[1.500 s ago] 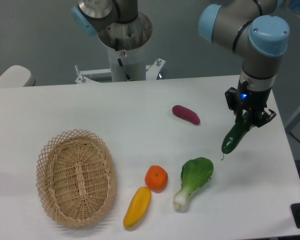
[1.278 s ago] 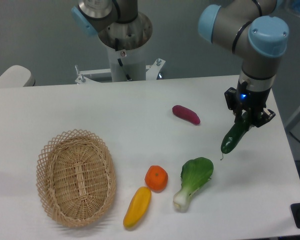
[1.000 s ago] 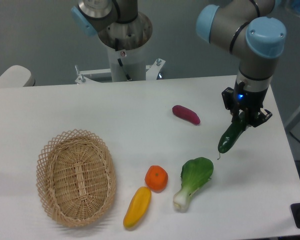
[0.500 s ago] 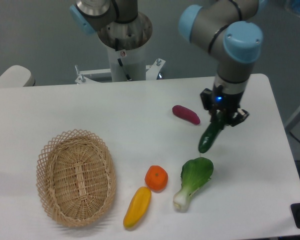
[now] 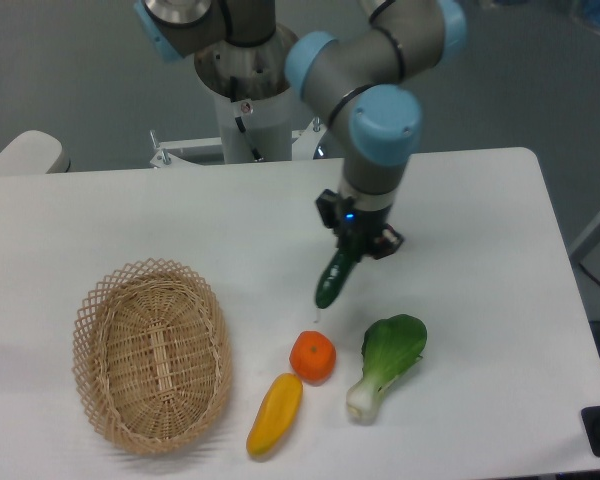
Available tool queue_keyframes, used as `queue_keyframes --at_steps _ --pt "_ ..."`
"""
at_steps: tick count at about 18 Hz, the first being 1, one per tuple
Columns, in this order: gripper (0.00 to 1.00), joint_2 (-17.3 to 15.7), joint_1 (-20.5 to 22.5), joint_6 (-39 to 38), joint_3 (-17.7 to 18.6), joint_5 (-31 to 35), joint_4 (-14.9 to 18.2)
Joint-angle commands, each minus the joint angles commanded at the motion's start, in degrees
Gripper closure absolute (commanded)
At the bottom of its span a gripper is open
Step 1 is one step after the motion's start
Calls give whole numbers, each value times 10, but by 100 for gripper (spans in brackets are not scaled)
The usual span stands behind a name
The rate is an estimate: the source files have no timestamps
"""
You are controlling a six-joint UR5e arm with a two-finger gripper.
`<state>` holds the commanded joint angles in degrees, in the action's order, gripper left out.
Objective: Place the cucumber on the table
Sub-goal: 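Carry the held green cucumber toward the open table beside the sweet potato, then lower the cucumber onto the table and settle it flat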
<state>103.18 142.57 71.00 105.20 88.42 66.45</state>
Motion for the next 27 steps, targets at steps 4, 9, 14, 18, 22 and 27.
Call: queue_keyframes --at_steps 4,9,14,18,22,27 --pt "82 1 -9 102 25 -1 -1" --pt "82 4 -11 143 44 -1 -14" --pt "82 4 -9 139 64 -2 -36" --pt "81 11 -10 136 66 -3 -46" --pt "79 19 -10 135 67 -3 -53" --pt "79 28 -9 121 69 -4 -64"
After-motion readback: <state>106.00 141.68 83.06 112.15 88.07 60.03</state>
